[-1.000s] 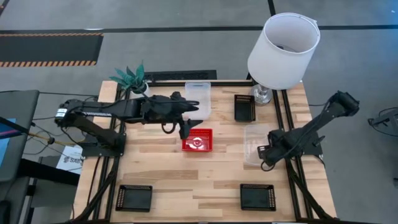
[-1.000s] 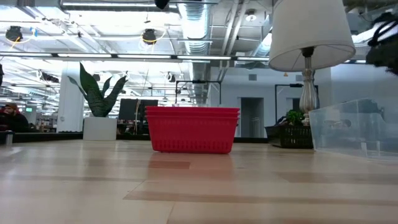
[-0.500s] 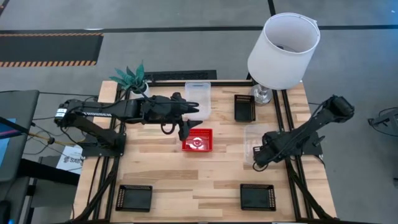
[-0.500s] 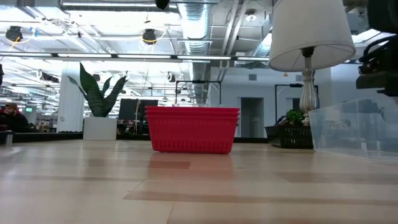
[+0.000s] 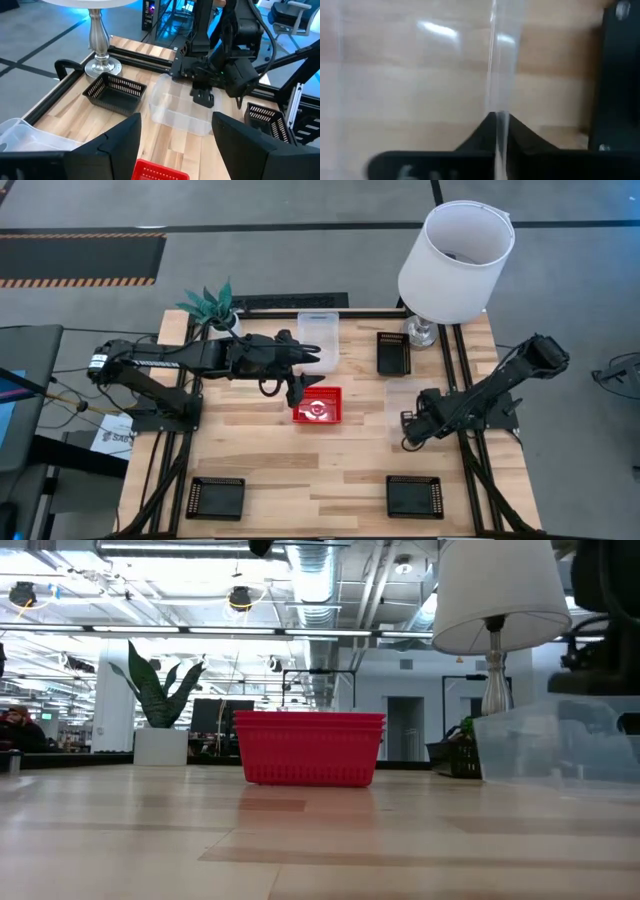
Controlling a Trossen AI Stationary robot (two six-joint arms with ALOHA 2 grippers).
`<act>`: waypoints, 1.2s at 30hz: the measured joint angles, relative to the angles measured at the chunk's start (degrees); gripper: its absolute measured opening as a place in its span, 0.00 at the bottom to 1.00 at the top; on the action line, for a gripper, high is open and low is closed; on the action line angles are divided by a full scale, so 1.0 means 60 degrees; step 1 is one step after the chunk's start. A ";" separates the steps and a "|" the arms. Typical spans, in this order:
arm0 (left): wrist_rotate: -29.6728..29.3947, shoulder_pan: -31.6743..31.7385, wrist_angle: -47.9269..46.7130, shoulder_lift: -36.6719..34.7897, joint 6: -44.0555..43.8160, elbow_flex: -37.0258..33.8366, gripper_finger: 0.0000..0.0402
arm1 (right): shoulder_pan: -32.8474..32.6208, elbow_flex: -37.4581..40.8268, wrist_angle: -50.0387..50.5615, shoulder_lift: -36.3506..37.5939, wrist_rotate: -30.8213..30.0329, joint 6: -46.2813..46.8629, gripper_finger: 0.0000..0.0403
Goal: Stack baskets by color
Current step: Stack the bottom transparent bin on the top stacked transparent bins
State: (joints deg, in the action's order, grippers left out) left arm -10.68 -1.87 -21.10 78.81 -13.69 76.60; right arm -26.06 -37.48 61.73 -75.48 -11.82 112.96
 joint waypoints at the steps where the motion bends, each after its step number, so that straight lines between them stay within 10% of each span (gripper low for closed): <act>1: 0.0000 0.0000 -0.0003 0.0000 -0.0016 0.0000 0.57 | 0.0072 -0.0003 0.0020 0.0150 -0.0239 -0.0153 0.05; 13: -0.0697 0.0391 -0.0908 -0.0259 -0.3539 0.0047 0.57 | 0.0272 -0.1575 0.1414 0.2409 -0.3841 -0.0841 0.01; 19: -0.0775 0.0648 -0.1132 -0.0708 -0.3560 0.0073 0.57 | 0.1847 -0.3449 -0.0019 0.2125 -0.5258 -0.4388 0.01; 26: -0.0812 0.1329 -0.1195 -0.1548 -0.2601 0.0073 0.57 | 0.5498 -0.4138 -0.4770 0.1103 -0.2685 -0.9795 0.00; 36: 0.0284 0.2640 -0.1202 -0.1688 -0.2775 0.0074 0.57 | 0.7888 -0.5176 -0.6298 -0.1634 -0.0340 -1.0339 0.00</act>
State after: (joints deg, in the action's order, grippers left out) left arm -8.97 13.97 -28.31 68.68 -30.35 77.04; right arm 21.27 -68.53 23.94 -85.28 -13.86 50.93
